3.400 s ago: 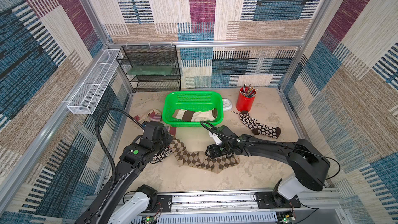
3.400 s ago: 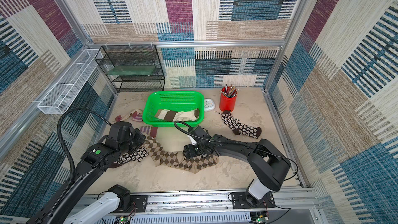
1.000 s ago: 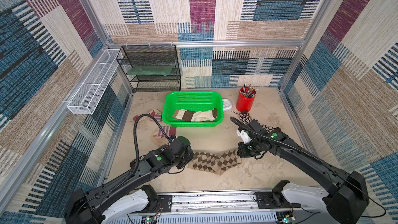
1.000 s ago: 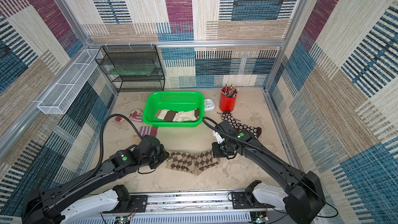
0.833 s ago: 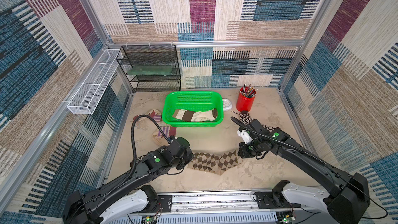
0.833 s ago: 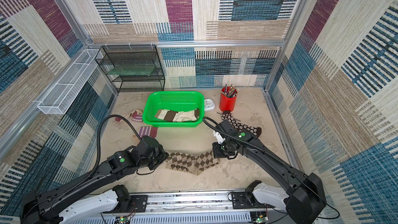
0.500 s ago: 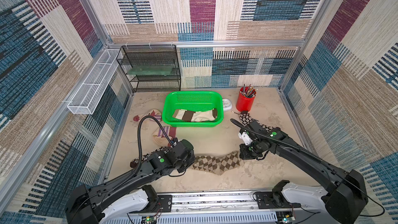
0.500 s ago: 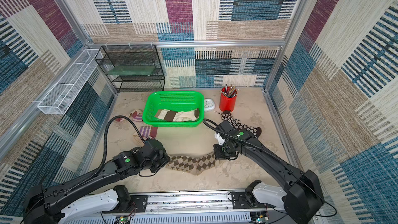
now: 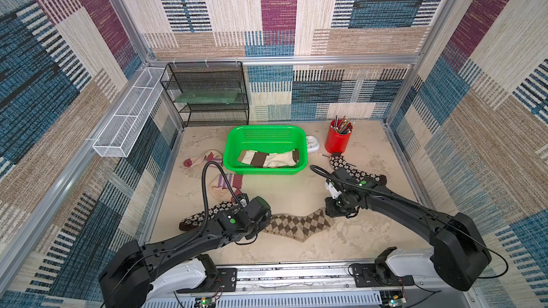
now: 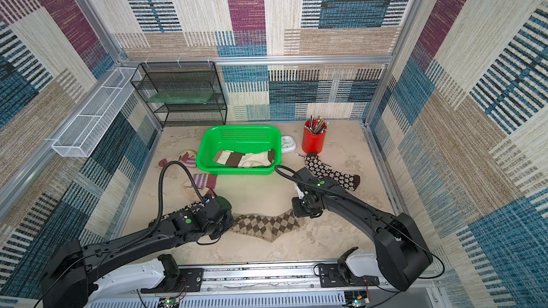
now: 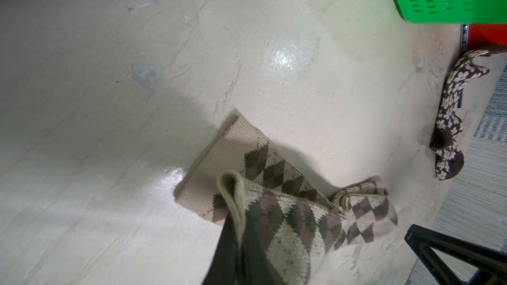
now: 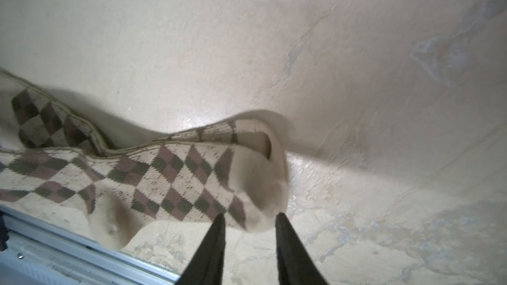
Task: Place the socks together as a pair
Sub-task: Flatten out the sock, then pick up a pair of socks from the center of the board.
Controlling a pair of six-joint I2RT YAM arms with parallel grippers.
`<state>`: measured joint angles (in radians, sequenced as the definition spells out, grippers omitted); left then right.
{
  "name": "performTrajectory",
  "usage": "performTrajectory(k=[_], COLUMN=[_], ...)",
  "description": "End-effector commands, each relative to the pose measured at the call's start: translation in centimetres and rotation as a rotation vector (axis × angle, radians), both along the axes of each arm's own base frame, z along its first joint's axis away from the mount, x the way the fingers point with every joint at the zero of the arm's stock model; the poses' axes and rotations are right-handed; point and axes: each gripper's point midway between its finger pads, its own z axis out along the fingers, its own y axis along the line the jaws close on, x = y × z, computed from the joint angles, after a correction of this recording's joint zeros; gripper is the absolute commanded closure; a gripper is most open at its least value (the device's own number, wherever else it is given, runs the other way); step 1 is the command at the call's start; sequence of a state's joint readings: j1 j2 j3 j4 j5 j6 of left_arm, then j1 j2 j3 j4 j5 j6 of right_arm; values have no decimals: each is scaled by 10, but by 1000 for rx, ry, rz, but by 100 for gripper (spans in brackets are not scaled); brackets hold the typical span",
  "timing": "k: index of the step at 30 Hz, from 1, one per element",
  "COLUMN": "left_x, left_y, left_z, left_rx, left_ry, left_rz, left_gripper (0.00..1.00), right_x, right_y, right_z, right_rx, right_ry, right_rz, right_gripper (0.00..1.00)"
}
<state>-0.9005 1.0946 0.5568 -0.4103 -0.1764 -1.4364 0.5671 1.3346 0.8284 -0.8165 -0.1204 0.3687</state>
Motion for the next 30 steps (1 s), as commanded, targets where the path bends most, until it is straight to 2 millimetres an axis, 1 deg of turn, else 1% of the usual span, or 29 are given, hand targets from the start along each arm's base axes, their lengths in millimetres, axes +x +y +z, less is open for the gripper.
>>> performTrajectory(k=[1,4,5,7,9,11,14,17,20,22,24,26,29,30], left_x=[12,13,12,7,2,-3,-7,-10,-5,-3,-5,-10,-14,-14], left_y=[13,17,18,23,26,24,15,4,-4,-8,-10,-8,-10,-10], left_z=[2,10,13,12,8,1,-8,-19,-26,-29,-34,-43,-53,-56], left_rx=[32,41,46,64,64,45,46,57,80,104,136,174,182,187], left_ry=[-68,-84,-84,-73,-60,-45,0,59,76,93,130,177,210,215], left_rz=[57,45,39,28,17,0,-49,-91,-110,-129,-154,-174,-191,-196], left_gripper=[61,41,36,33,32,25,25,26,27,31,34,39,51,56], right_x=[19,17,14,9,1,1,5,5,4,3,2,-1,-5,-5], right_y=[4,4,5,3,1,2,0,4,6,7,6,5,1,1], right_z=[1,1,1,2,-3,-3,-9,-16,-22,-25,-28,-33,-42,-43], right_rx=[12,24,33,45,57,55,69,90,91,94,92,87,76,79], right_ry=[-69,-52,-46,-33,-12,-16,1,27,42,50,55,64,83,83], right_rz=[-25,-43,-48,-67,-84,-88,-118,-121,-125,-130,-132,-134,-146,-149], right_gripper=[42,38,37,35,32,30,29,29,29,30,31,32,36,39])
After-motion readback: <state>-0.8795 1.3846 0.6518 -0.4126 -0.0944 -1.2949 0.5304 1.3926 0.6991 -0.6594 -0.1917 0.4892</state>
